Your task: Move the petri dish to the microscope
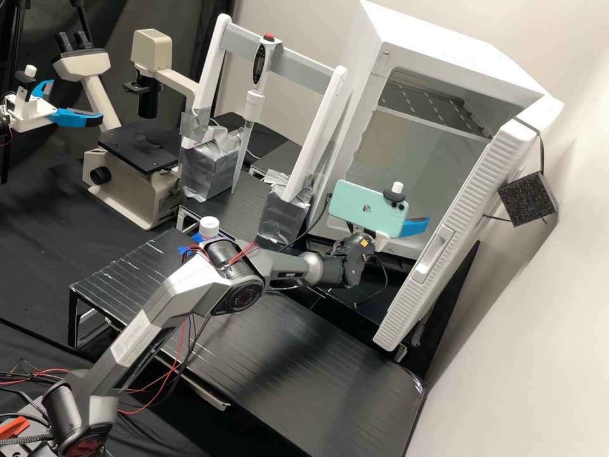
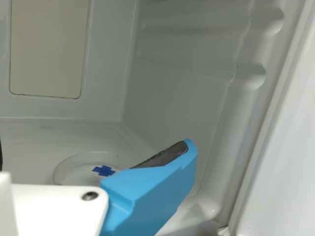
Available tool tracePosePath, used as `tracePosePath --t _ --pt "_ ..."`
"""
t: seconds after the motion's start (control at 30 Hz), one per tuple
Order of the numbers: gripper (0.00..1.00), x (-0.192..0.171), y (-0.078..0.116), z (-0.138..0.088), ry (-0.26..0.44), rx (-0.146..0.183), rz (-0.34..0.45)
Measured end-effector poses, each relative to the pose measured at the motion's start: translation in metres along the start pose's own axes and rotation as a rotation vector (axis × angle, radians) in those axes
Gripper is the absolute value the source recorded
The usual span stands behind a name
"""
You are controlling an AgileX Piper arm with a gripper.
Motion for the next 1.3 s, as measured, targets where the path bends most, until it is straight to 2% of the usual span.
tracePosePath --t 0.5,0.8,1.17,1.2,1.3 --pt "1.0 0.003 -0.014 0.009 -0.03 0.019 -0.027" --pt "1.0 0.005 -0.027 0.008 -0.04 0.056 -0.04" --pt "1.0 0.006 -0.027 0.01 -0.046 0.073 -0.032" --pt "0.0 0.006 -0.027 0.01 -0.046 0.073 -0.032" --pt "0.0 0.006 -0.027 0.01 -0.046 0.073 -0.032"
